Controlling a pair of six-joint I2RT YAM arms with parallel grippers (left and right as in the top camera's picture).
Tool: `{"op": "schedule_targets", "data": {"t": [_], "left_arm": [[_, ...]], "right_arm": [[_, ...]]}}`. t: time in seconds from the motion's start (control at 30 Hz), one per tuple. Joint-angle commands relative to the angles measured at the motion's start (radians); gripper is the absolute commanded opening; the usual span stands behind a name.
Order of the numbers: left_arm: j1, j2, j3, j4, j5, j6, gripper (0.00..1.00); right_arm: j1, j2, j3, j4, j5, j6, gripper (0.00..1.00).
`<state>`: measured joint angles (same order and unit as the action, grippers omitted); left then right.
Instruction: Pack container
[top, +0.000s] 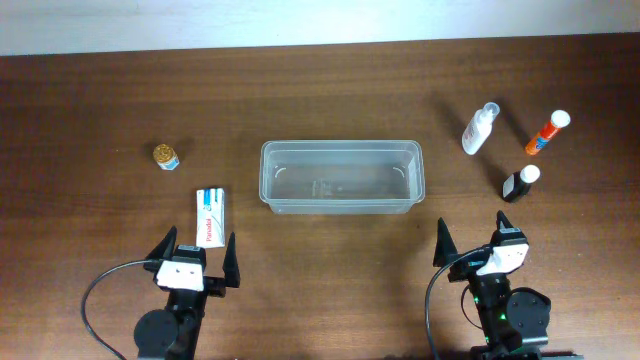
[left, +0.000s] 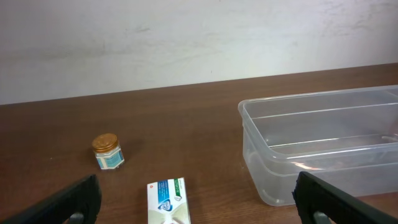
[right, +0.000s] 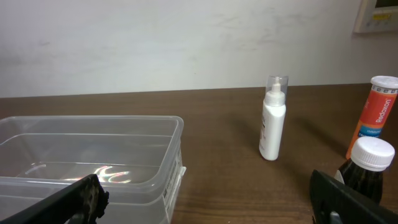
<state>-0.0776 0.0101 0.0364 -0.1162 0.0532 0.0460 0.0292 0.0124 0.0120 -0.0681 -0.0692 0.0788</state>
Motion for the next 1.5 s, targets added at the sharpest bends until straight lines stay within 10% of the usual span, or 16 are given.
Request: {"op": "schedule_targets", "data": {"t": [0.0, 1.13, 1.47], "left_arm": [[0.005, -0.004, -0.008, 0.001, 0.011, 0.016, 0.99], [0.005, -0.004, -0.008, 0.001, 0.011, 0.016, 0.99], [0.005, -0.004, -0.008, 0.001, 0.011, 0.016, 0.99]], "right_arm": [[0.01, -0.009, -0.006, -0.004, -0.002, 0.004, 0.99], [0.01, -0.009, -0.006, -0.003, -0.027, 0.008, 0.98], [0.01, -0.006, 0.051, 0.208, -0.319, 0.092, 0.98]]}}
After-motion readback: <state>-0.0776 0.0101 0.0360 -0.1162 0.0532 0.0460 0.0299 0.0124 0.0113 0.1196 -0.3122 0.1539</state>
